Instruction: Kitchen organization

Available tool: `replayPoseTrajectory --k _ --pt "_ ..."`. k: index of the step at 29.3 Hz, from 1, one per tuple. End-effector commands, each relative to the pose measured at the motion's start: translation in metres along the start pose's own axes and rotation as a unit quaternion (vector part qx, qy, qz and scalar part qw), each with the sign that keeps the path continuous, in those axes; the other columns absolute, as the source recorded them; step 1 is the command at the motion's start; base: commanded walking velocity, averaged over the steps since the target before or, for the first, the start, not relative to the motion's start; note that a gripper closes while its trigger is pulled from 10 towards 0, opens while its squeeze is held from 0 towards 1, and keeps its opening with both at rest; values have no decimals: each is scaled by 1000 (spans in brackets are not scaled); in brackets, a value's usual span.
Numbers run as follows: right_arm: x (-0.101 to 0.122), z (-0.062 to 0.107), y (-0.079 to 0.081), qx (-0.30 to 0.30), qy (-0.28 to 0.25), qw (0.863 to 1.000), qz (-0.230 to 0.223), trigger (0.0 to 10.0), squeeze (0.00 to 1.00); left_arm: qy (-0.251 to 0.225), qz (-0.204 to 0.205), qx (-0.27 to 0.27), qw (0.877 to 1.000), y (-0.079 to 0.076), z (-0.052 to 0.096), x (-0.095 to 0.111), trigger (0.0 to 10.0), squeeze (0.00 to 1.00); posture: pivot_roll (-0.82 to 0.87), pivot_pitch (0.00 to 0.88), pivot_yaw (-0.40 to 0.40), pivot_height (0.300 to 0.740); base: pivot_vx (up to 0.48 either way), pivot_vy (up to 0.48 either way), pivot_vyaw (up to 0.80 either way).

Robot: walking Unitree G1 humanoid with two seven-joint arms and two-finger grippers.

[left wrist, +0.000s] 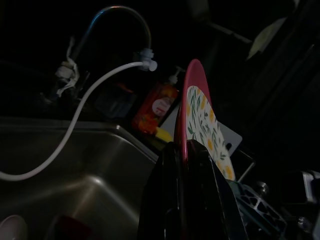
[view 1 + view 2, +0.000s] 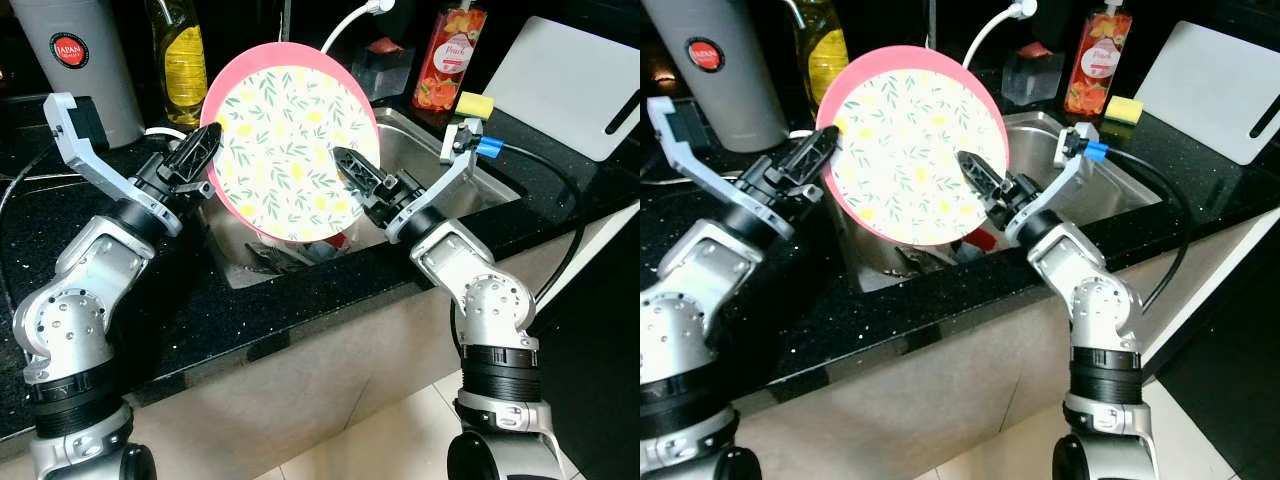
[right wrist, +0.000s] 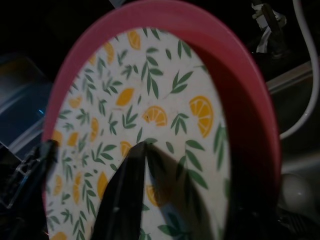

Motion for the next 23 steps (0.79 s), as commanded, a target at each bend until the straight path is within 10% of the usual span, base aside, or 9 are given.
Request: replayPoseTrajectory --k 1,13,14,23 --pt "-3 0 4 14 12 1000 -14 0 0 7 4 -22 1000 -7 -3 -2 10000 0 -98 141 -48 740 0 0 0" --pt "8 2 9 44 -23 996 -71 0 0 -6 20 -3 1000 -1 -1 1 10000 0 -97 143 -49 740 0 0 0" --pt "9 2 8 44 -25 996 -72 10000 0 -11 25 9 1000 2 -1 1 10000 0 -98 144 -49 740 0 0 0" --pt "7 3 4 27 -23 997 -71 10000 0 -31 61 34 997 11 -1 3 10000 0 -98 146 -47 740 0 0 0"
Point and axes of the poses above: a point about 5 cm out from each wrist's last joint towards the gripper, its own z axis pointing back from the gripper into the wrist, its own x axis along the axis of the wrist's last joint, y = z × x, the point moved 1 cm from there along -z, pointing out of the wrist towards the gripper, and after that the axes turned 5 degrees about z, right-handed, at the moved point
